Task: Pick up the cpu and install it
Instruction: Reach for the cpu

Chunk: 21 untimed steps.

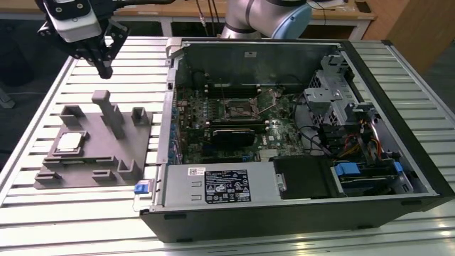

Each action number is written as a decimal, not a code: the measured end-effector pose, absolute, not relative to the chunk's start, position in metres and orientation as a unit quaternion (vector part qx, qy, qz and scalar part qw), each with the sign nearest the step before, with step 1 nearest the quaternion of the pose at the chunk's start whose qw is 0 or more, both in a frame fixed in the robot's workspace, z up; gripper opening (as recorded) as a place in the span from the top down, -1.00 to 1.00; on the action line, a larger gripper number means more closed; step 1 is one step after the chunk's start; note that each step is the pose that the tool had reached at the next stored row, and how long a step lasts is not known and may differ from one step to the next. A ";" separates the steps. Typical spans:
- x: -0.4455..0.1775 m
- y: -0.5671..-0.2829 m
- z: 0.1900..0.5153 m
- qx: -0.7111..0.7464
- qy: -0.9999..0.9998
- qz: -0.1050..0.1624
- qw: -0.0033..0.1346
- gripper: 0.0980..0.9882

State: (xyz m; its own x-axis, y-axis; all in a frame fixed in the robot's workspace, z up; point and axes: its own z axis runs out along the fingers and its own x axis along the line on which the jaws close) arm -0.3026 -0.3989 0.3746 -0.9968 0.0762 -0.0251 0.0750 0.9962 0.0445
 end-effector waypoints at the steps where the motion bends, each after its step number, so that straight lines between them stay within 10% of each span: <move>1: -0.304 -0.399 0.374 0.038 0.999 0.022 0.013 0.98; 21: -0.335 -0.399 0.354 0.038 0.999 0.022 0.013 0.98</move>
State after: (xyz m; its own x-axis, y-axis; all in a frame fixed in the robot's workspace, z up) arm -0.3352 -0.3988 0.3541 -0.9968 0.0762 -0.0251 0.0750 0.9962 0.0440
